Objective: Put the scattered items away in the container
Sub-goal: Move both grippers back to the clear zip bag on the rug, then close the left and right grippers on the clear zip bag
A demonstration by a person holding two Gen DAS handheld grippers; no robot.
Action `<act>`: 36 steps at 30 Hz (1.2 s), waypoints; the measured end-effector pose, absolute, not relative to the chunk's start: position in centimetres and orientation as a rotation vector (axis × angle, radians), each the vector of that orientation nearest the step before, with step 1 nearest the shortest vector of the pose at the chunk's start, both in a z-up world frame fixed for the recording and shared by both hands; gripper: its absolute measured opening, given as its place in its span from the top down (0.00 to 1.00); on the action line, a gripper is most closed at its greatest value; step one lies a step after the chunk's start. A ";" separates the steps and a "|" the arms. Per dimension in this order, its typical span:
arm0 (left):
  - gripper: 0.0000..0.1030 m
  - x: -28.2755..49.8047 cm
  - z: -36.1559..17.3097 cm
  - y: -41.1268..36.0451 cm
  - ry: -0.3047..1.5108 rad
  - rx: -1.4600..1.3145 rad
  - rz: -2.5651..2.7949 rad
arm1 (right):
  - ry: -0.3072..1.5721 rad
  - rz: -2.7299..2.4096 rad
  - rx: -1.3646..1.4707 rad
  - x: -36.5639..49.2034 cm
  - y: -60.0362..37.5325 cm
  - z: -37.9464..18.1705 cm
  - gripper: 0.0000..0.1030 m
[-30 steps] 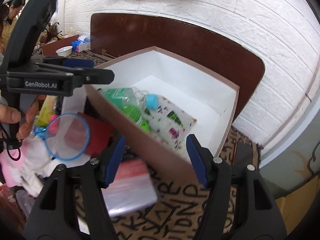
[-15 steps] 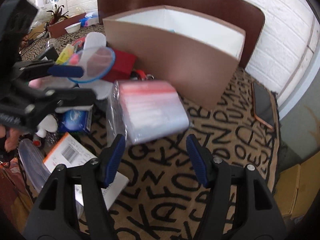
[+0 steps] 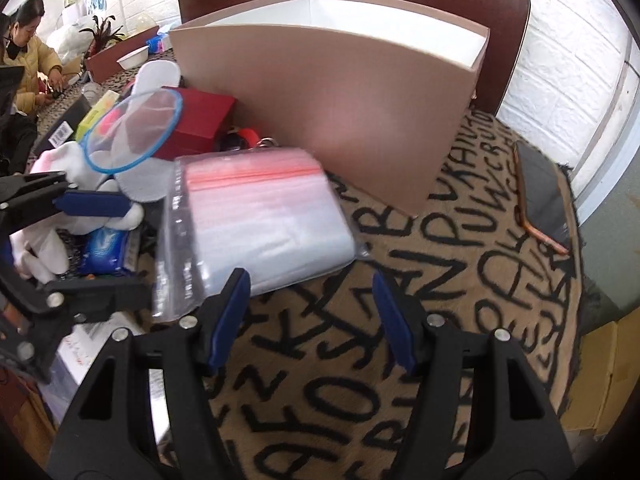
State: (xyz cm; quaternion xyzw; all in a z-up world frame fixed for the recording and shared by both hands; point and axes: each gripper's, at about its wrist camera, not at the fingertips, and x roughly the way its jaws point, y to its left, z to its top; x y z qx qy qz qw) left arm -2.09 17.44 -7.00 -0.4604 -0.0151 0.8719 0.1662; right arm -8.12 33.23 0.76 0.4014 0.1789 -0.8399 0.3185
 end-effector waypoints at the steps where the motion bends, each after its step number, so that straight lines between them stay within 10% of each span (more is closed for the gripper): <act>1: 0.20 -1.9 -7.1 17.6 -0.041 -1.313 2.482 | 0.478 -2.216 1.056 -8.4 33.3 0.8 0.37; 36: 0.18 -8.2 -7.4 19.5 0.233 -1.352 2.242 | 0.391 -2.015 1.164 -5.2 31.0 -1.6 0.34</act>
